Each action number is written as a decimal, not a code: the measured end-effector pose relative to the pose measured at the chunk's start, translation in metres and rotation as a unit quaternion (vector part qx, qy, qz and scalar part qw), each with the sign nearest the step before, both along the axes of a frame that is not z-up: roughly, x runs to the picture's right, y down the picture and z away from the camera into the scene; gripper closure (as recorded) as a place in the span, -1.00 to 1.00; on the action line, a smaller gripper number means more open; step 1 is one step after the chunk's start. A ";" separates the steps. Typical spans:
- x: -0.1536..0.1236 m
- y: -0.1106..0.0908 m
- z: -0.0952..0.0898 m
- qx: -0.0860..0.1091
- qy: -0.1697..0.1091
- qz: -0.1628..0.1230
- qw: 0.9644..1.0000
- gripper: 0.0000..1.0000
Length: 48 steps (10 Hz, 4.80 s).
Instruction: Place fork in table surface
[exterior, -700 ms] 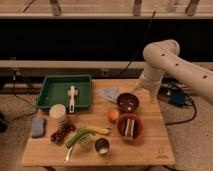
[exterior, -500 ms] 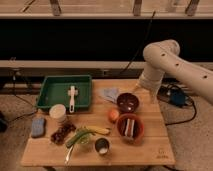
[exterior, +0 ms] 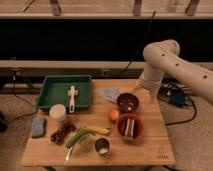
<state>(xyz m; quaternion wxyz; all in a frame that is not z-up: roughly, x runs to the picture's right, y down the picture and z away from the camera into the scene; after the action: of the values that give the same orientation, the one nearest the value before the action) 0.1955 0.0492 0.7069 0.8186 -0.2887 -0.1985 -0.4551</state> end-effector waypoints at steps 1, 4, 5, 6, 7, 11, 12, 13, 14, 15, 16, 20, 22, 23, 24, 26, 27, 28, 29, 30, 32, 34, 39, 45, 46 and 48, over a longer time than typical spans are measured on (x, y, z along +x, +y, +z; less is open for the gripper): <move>0.000 0.000 0.000 0.000 0.000 0.000 1.000 -0.28; 0.000 0.000 0.000 0.000 0.000 0.000 1.000 -0.28; 0.000 0.000 0.000 0.000 0.000 0.000 1.000 -0.28; 0.000 0.000 0.000 0.000 0.000 0.000 1.000 -0.28; 0.000 0.000 0.000 0.000 0.000 0.000 1.000 -0.28; 0.000 0.000 0.000 0.000 0.000 0.000 1.000 -0.28; 0.000 0.000 0.000 0.000 0.000 0.000 1.000 -0.28; 0.000 0.000 0.000 0.000 0.000 0.000 1.000 -0.28; 0.000 0.000 0.000 0.000 0.000 0.000 1.000 -0.28; 0.000 0.000 0.000 0.000 0.000 0.000 1.000 -0.28; 0.000 0.000 0.000 0.000 0.000 0.000 1.000 -0.28; -0.001 -0.001 0.001 0.000 0.000 -0.001 1.000 -0.28; -0.013 0.008 -0.002 -0.003 -0.017 -0.018 1.000 -0.28; -0.026 0.015 -0.004 -0.003 -0.028 -0.029 0.999 -0.28; -0.039 0.021 -0.006 -0.003 -0.037 -0.038 0.999 -0.28; -0.094 0.042 -0.010 -0.005 -0.067 -0.064 0.996 -0.28; -0.113 0.049 -0.011 -0.007 -0.077 -0.072 0.994 -0.28; -0.147 0.063 -0.010 -0.010 -0.098 -0.086 0.991 -0.28; -0.170 0.074 -0.010 -0.013 -0.112 -0.095 0.989 -0.28; -0.190 0.083 -0.010 -0.016 -0.124 -0.103 0.987 -0.28; -0.242 0.111 -0.010 -0.026 -0.157 -0.119 0.980 -0.28; -0.284 0.136 -0.010 -0.033 -0.188 -0.131 0.973 -0.28; -0.351 0.152 0.011 -0.024 -0.232 -0.152 0.960 -0.28; -0.353 0.124 0.029 0.003 -0.237 -0.165 0.958 -0.28; -0.350 0.125 0.033 0.004 -0.234 -0.168 0.958 -0.28; -0.346 0.128 0.049 0.004 -0.226 -0.176 0.958 -0.28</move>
<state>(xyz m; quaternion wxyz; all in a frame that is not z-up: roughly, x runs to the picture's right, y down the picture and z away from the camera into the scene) -0.1509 0.1777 0.7557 0.6605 -0.2054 -0.3224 -0.6462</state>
